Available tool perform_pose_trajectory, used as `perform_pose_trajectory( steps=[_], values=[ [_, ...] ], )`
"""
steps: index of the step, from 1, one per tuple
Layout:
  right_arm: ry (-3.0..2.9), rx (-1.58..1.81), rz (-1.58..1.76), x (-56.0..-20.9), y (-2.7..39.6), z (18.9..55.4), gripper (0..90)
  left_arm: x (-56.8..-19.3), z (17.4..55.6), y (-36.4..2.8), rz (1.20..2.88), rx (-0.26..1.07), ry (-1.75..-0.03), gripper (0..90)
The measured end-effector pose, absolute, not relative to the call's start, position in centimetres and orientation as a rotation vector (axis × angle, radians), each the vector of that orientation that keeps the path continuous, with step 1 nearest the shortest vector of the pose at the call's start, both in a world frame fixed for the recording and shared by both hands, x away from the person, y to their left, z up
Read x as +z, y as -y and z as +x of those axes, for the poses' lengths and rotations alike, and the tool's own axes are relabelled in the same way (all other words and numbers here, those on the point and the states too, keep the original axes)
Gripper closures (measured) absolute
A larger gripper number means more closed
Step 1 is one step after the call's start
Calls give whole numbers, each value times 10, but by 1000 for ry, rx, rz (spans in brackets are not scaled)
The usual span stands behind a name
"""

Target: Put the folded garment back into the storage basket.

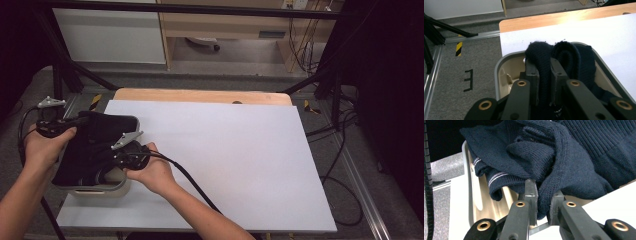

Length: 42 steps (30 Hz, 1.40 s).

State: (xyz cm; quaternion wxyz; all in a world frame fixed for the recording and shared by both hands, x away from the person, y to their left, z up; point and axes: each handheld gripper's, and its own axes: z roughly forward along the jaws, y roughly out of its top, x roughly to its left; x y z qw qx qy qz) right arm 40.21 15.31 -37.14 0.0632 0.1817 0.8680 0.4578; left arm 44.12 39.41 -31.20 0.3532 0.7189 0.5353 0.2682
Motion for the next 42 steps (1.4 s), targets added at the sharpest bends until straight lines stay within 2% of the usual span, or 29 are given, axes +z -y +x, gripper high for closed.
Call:
perform_pose_trajectory(
  steps=[1,2,3,4,5,7,9,16,19,21,29,31,34,39,42],
  values=[
    [-2620,1379,548,-371,-153,402,780,-313,442,-394,1859,710,-1385,788],
    [-2620,1376,556,-371,-154,401,699,-313,442,-394,1840,736,-1388,756],
    [-2621,1375,561,-371,-155,400,581,-314,441,-395,1800,760,-1382,687],
    [-2624,1369,585,-370,-155,398,450,-313,441,-396,1776,763,-1380,570],
    [-2614,1352,593,-368,-155,396,371,-311,441,-395,1767,764,-1385,473],
    [-2531,1333,598,-365,-150,392,233,-307,438,-393,1776,785,-1378,355],
    [-2489,1363,610,-359,-142,389,207,-303,435,-389,1764,784,-1371,302],
    [-2479,1348,647,-340,-106,389,150,-298,424,-370,1761,751,-1333,215],
    [-2461,1357,673,-334,-88,391,135,-300,420,-358,1748,690,-1293,182],
    [-2448,1361,707,-331,-75,394,110,-302,416,-348,1773,707,-1274,146],
    [-2340,1298,834,-322,-33,406,85,-320,391,-309,1822,713,-1237,123],
    [-2300,1278,881,-321,-27,410,88,-325,384,-303,1825,670,-1176,91],
    [-2277,1273,909,-320,-18,413,81,-335,373,-298,1803,613,-1131,89],
    [-2296,1283,916,-316,-4,416,75,-343,361,-289,1828,657,-1140,100],
    [-2299,1293,911,-313,2,417,69,-343,355,-290,1777,666,-1161,104]
  ],
)
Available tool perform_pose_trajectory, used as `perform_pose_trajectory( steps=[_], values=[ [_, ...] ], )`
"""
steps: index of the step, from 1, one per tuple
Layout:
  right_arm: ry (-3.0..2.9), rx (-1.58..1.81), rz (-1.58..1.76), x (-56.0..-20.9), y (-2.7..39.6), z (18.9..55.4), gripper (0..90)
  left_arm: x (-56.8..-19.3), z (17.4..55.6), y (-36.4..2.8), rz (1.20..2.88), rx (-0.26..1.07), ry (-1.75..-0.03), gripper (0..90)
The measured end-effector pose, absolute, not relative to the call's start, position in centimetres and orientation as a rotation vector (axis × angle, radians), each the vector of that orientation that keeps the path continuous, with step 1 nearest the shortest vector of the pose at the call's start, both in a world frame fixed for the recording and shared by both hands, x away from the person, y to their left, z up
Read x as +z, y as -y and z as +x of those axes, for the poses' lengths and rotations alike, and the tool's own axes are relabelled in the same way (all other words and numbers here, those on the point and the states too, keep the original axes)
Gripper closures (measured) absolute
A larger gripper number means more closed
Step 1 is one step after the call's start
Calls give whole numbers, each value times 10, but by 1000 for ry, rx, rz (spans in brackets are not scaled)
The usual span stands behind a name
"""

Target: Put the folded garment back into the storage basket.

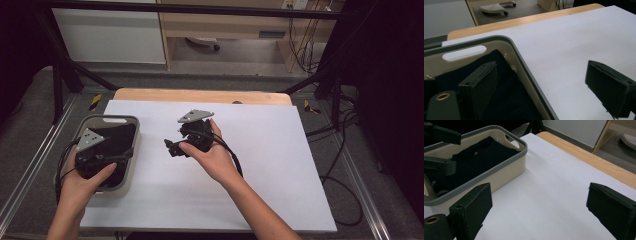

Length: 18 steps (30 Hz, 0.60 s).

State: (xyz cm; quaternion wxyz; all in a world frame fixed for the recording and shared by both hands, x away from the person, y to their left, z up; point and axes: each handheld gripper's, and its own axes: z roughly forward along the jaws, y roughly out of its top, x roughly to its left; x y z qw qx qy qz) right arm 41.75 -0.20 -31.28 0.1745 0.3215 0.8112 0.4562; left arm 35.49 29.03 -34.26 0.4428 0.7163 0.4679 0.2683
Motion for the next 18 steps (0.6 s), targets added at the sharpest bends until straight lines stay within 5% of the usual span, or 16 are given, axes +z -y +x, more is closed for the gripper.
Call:
perform_pose_trajectory(
  steps=[18],
  values=[
    [-2196,1378,989,-295,59,431,59,-344,344,-289,1801,629,-1151,94]
  ],
)
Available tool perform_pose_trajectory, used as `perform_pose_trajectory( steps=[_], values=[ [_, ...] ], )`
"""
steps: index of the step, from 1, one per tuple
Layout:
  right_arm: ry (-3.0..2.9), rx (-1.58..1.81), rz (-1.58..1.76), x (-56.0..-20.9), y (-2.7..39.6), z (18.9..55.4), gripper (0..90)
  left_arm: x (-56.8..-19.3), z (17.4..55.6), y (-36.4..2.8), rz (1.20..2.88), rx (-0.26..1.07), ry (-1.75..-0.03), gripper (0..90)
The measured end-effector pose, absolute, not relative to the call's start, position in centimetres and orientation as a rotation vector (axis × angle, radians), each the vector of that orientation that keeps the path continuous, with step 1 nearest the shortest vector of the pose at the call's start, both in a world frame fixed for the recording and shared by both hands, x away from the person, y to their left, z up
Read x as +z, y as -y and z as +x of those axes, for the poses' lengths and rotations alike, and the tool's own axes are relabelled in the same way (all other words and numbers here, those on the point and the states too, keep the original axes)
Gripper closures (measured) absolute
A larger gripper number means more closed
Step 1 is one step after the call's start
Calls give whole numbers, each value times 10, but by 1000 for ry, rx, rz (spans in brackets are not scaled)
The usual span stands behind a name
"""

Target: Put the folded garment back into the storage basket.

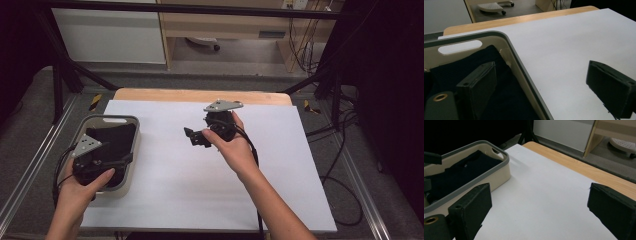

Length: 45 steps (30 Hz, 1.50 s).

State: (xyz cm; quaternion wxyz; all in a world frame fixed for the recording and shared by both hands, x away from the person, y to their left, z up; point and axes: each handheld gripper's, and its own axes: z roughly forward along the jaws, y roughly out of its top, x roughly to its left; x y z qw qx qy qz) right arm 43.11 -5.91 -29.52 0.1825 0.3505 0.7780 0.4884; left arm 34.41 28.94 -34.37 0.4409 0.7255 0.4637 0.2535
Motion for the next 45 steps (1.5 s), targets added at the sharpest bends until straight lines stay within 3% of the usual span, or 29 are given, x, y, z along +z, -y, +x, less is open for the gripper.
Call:
perform_pose_trajectory(
  steps=[28,45],
  values=[
    [-2050,1381,1098,-291,152,432,54,-344,336,-300,1779,660,-1189,69],
    [-1990,1374,1138,-293,187,427,58,-345,330,-302,1781,661,-1182,71]
  ],
)
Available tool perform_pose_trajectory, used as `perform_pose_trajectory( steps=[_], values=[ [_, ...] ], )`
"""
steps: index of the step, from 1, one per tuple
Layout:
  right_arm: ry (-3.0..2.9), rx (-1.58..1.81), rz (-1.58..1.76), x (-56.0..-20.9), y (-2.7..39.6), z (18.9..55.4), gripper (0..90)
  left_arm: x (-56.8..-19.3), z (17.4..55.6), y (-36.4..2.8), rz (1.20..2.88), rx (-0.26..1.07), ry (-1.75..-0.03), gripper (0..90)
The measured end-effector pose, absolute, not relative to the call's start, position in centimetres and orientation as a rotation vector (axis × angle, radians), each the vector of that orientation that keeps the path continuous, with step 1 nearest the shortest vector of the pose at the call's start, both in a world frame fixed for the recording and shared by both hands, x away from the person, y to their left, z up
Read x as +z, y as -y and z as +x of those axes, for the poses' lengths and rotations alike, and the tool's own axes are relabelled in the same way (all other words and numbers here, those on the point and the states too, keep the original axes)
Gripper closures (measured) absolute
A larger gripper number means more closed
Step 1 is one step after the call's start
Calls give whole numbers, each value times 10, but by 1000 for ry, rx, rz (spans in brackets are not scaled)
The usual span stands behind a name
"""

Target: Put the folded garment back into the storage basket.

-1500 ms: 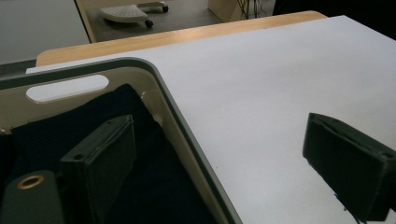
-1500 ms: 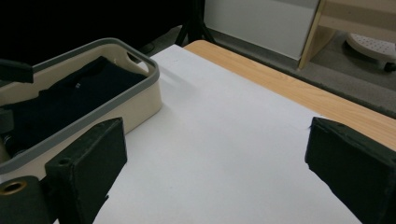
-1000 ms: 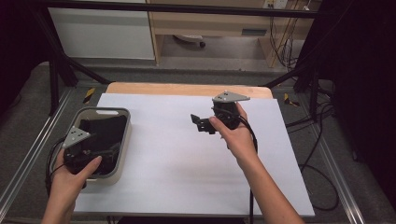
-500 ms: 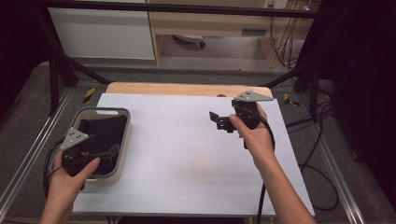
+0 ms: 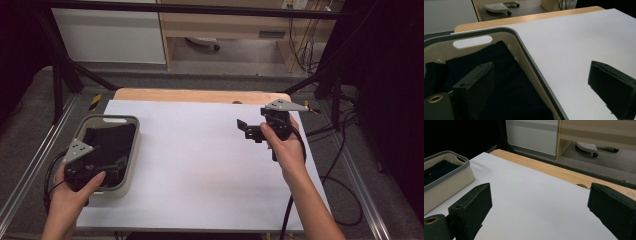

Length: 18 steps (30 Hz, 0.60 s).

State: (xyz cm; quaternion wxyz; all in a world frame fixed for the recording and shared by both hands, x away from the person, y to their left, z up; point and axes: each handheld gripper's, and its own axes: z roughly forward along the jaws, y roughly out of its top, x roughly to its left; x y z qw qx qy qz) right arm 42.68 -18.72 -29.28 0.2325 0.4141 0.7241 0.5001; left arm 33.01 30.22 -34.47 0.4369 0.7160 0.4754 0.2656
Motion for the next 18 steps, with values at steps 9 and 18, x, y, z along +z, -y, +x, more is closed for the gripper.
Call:
perform_pose_trajectory(
  steps=[9,18],
  values=[
    [-1964,1384,1157,-295,202,424,55,-345,328,-304,1783,661,-1184,71],
    [-1939,1383,1191,-302,221,418,53,-346,326,-300,1803,648,-1170,70]
  ],
)
